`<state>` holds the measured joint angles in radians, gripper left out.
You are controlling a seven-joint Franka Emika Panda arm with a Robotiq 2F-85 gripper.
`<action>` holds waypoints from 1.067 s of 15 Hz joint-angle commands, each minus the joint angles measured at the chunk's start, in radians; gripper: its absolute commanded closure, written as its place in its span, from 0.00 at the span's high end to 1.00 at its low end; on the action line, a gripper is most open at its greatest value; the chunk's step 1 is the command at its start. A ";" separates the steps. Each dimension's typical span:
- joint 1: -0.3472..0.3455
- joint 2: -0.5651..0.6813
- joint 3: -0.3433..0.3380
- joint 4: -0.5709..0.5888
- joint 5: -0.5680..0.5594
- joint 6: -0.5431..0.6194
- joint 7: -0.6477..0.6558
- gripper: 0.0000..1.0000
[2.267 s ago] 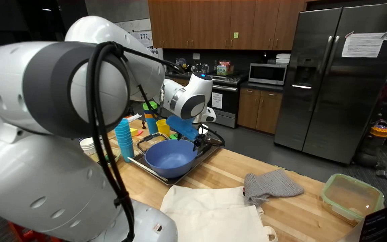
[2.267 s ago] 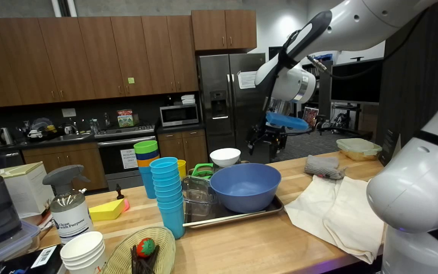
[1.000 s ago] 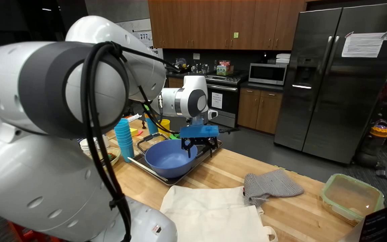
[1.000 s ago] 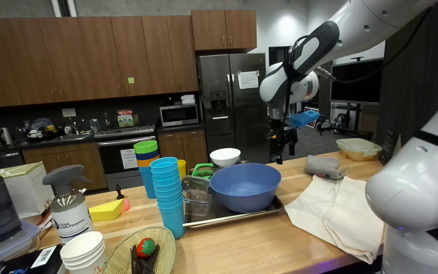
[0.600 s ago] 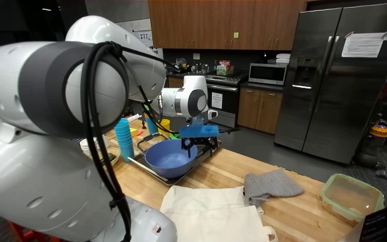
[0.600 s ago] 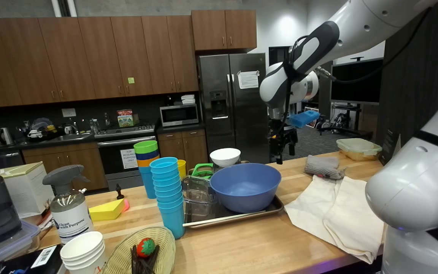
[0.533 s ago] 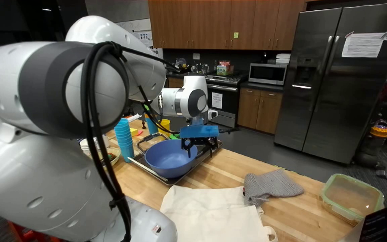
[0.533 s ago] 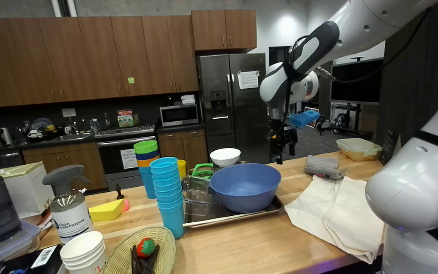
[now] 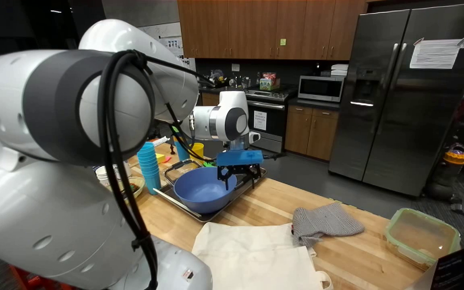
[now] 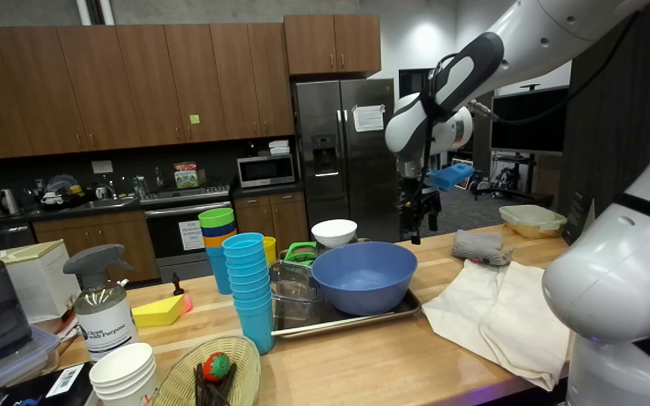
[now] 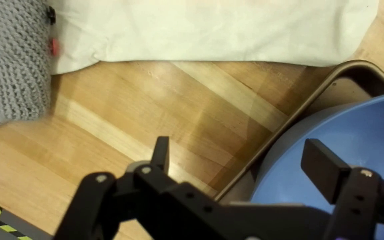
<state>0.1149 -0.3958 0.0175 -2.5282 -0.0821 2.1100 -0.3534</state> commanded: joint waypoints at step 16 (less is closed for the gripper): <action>0.007 0.001 -0.005 0.000 -0.014 -0.002 -0.058 1.00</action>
<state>0.1174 -0.3955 0.0171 -2.5294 -0.0940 2.1104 -0.4136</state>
